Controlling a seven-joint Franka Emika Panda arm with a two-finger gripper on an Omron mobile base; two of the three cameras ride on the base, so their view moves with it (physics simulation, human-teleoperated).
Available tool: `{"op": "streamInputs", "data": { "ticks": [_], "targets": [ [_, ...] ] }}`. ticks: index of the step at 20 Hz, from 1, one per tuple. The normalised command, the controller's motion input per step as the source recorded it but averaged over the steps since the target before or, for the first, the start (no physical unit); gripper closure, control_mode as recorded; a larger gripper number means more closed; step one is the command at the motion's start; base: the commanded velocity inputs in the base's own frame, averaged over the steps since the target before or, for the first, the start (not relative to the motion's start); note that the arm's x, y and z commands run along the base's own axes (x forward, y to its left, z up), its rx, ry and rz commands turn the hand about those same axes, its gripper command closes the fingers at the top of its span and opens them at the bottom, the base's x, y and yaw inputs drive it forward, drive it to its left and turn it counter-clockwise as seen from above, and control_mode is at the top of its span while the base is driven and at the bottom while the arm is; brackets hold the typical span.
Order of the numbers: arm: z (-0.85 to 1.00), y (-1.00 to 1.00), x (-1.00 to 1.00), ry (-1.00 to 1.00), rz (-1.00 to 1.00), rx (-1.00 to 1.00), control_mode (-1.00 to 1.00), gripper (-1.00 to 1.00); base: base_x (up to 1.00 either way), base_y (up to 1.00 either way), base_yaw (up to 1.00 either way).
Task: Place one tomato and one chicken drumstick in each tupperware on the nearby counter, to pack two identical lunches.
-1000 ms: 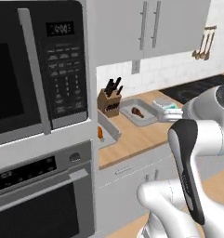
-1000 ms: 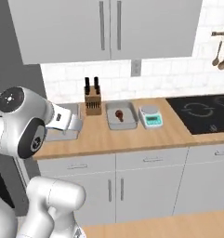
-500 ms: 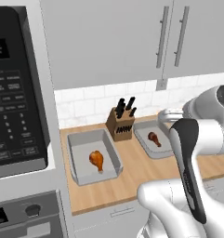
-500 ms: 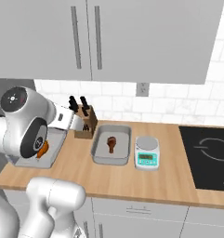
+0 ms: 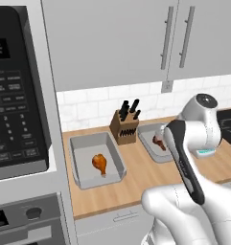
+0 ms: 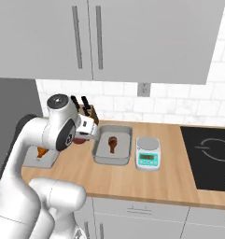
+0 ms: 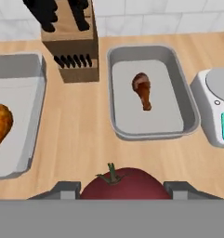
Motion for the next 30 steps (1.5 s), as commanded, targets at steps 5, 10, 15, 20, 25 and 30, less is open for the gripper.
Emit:
{"op": "streamInputs", "data": {
  "ticks": [5, 10, 15, 20, 25, 30],
  "targets": [
    [-0.81, -0.45, 0.89, 0.22, 0.07, 0.00, -1.00, 1.00, 0.00, 0.00, 0.00],
    [-0.52, -0.44, 1.00, 0.20, 0.08, 0.01, -1.00, 1.00, 0.00, 0.00, 0.00],
    [-0.57, -0.31, 1.00, 0.21, 0.09, 0.01, -1.00, 1.00, 0.00, 0.00, 0.00],
    [-0.61, -0.03, 0.93, 0.19, 0.09, 0.00, -1.00, 1.00, 0.00, 0.00, 0.00],
    [-0.63, -0.03, 0.56, 0.04, 0.13, 0.00, -1.00, 1.00, 0.00, 0.00, 0.00],
    [-0.75, 0.00, 0.13, 0.01, 0.13, 0.00, -1.00, -1.00, 0.00, 0.00, 0.00]
  ]
}}
